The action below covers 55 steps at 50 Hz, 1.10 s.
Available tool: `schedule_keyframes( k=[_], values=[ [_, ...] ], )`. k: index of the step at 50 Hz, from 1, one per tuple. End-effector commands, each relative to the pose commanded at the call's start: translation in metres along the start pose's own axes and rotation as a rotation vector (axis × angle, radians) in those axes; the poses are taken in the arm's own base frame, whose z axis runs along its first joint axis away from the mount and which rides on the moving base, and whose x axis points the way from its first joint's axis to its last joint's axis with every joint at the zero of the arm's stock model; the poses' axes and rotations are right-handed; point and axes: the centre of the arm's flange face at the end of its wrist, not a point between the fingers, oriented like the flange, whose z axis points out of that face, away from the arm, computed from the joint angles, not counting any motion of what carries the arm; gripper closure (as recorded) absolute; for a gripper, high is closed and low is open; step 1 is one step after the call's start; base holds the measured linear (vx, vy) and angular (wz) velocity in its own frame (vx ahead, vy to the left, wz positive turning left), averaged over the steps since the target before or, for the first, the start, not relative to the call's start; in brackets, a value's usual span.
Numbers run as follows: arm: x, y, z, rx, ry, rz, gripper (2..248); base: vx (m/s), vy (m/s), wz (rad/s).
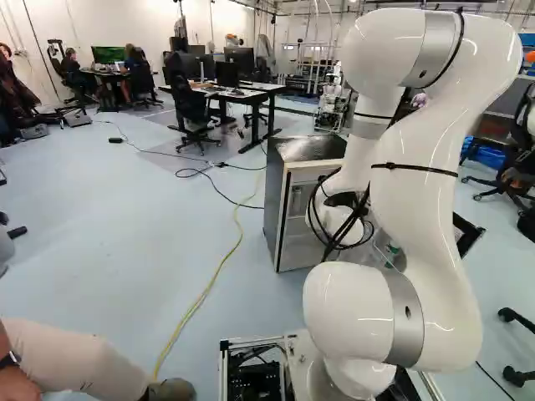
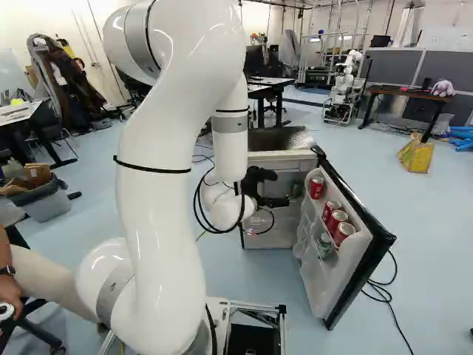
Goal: Grab a drink from the fridge
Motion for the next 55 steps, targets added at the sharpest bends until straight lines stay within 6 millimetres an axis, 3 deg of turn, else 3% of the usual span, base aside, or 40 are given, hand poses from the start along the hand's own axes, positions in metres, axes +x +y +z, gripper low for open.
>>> schedule_keyframes(
  k=[55],
  values=[
    [-0.001,0.024,-0.014,-0.406,0.019,0.128,3,0.000,0.000,0.000]
  ],
)
